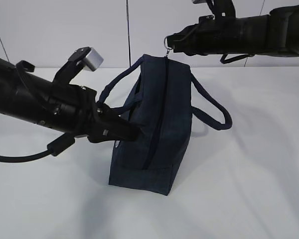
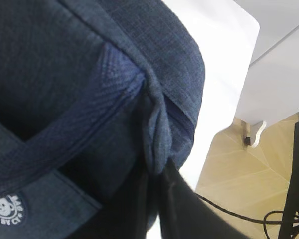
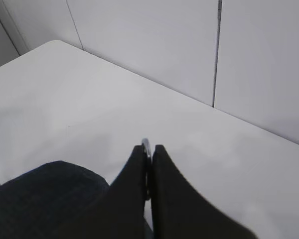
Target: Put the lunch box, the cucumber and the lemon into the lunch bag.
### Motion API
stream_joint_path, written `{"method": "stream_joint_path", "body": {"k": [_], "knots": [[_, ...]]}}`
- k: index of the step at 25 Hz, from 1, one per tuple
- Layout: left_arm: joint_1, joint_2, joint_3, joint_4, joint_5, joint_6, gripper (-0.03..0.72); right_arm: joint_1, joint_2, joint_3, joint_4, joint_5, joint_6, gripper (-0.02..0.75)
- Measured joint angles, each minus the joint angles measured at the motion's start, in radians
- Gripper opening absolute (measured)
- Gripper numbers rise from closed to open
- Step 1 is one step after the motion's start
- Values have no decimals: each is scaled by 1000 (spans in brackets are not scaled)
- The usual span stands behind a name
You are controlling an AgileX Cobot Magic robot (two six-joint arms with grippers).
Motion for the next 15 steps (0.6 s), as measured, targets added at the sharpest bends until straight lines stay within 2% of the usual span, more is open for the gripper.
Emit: {"method": "stream_joint_path", "body": {"k": [11,15], "knots": [[0,-17,52,-34,-10,-4,-6,0,1,0,-4,14,0,0],[0,-17,54,-37,-14,-4,21,0,1,0,-4,18,0,0]]}}
